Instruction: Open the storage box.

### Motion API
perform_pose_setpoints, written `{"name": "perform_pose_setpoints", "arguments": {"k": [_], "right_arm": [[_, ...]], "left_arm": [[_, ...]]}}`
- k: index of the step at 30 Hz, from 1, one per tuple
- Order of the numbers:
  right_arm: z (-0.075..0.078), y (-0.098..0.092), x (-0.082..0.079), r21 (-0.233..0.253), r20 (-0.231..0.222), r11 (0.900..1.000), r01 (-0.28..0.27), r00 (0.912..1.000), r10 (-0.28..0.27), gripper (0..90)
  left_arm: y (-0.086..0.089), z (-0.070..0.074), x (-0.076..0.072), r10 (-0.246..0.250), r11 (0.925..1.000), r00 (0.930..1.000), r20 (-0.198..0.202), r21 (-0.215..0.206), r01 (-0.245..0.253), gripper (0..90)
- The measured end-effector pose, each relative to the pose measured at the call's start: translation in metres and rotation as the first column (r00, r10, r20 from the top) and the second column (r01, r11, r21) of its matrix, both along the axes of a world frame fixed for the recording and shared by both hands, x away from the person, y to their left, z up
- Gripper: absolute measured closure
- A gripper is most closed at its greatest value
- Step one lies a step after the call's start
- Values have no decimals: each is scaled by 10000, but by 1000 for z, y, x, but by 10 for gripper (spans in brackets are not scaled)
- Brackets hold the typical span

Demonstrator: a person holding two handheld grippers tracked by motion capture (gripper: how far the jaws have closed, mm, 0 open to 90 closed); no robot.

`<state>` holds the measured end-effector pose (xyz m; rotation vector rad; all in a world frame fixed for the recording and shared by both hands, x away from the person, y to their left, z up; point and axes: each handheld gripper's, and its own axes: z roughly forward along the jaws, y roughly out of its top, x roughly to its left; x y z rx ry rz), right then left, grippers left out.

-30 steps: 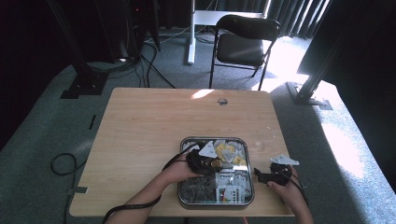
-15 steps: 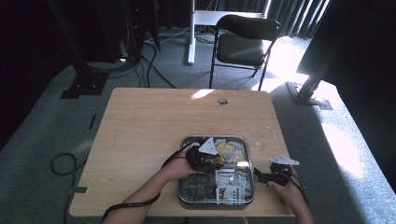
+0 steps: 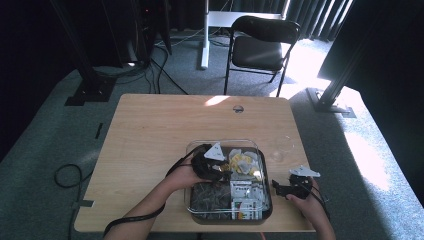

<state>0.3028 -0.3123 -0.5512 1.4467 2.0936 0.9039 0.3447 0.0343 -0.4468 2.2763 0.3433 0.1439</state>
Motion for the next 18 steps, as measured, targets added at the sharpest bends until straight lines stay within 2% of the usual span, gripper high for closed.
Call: {"name": "perform_pose_setpoints", "arguments": {"k": [9, 18], "right_arm": [[0, 0, 0, 1, -4, 10000, 1, 10000, -1, 104], [0, 0, 0, -10, 10, 10000, -10, 10000, 10, 104]], "left_arm": [[17, 2, 5, 434, 9991, 9990, 90, 30, -434, 593], [35, 3, 10, 815, 9966, 9967, -38, -68, -815, 593]]}}
